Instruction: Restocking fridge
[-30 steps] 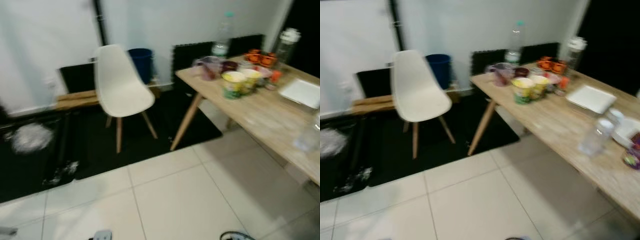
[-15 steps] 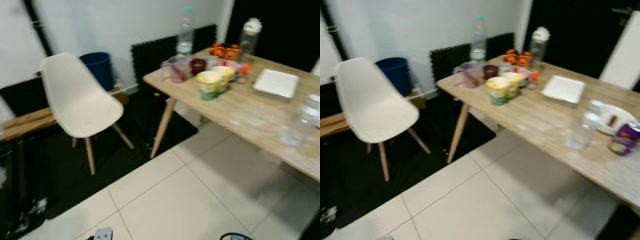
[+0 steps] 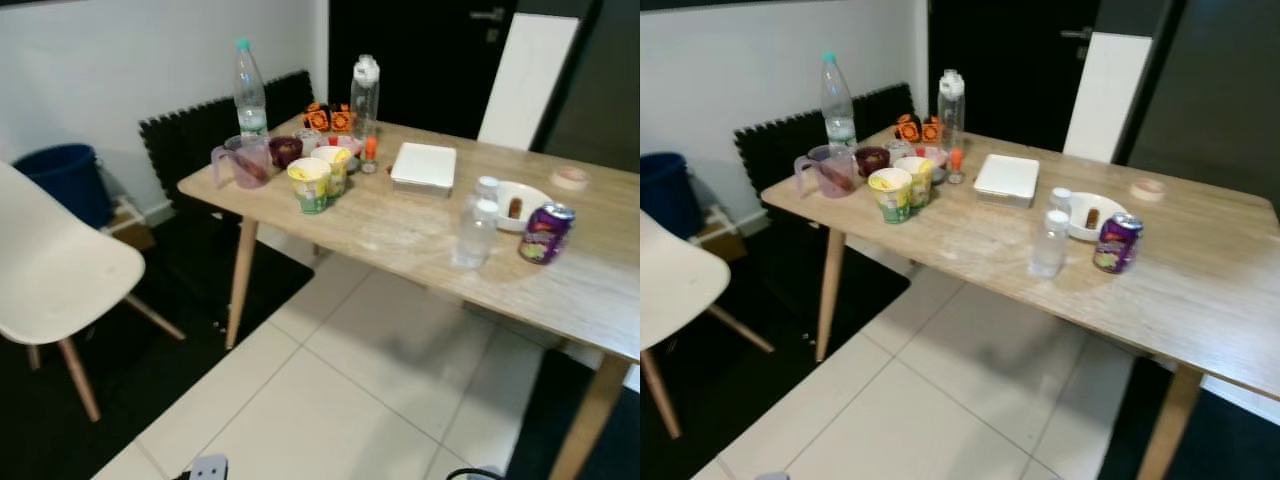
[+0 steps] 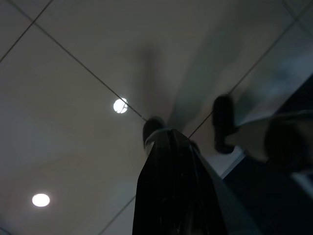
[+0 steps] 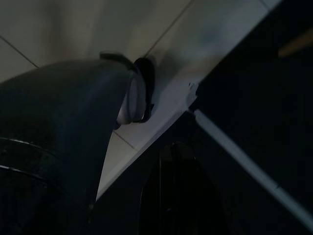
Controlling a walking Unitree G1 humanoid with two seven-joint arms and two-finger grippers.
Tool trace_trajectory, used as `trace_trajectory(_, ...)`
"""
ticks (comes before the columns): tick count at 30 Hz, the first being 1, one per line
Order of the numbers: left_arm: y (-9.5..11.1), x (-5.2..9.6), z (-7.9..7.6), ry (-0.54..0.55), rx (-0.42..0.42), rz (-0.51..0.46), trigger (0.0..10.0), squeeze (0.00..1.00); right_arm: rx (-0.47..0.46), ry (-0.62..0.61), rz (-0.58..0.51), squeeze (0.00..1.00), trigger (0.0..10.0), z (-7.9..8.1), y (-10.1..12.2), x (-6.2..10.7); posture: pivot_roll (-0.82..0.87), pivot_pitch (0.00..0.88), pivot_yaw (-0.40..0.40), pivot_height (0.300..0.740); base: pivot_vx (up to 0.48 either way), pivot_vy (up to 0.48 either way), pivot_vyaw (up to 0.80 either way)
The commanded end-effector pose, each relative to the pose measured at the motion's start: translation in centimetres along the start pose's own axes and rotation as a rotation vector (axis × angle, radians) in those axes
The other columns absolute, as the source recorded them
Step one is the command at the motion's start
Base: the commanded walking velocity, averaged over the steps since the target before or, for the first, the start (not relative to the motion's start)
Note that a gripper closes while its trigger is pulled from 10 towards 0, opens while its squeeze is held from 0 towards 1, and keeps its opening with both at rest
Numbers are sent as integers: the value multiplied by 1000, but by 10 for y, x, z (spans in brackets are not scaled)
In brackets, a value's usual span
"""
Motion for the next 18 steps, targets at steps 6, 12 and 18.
trace_trajectory(6,6,-1,-1,-10,-2,-18,10000,0,-19,-15,-45,0,10000,-4,2,1,-50,0,32,740,0,-295,-232)
trace_trajectory(12,6,-1,0,-9,7,-22,10000,0,22,-3,-95,0,10000,-3,9,1,-50,0,32,740,0,-436,0)
trace_trajectory(18,5,0,1,-2,15,-20,10000,0,85,26,-275,0,10000,-2,77,3,-50,0,32,740,0,-279,0)
Point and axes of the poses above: a point about 5 cm out from each wrist's last joint towards the gripper, its own x axis pointing back from the gripper into the wrist, its own y axis along the axis of the wrist's last joint, z = x × y, the point moved 1 cm from there along -x, pointing out of the wrist towards the gripper, and after that the axes turned 5 degrees about x, right-handed, at the moved point
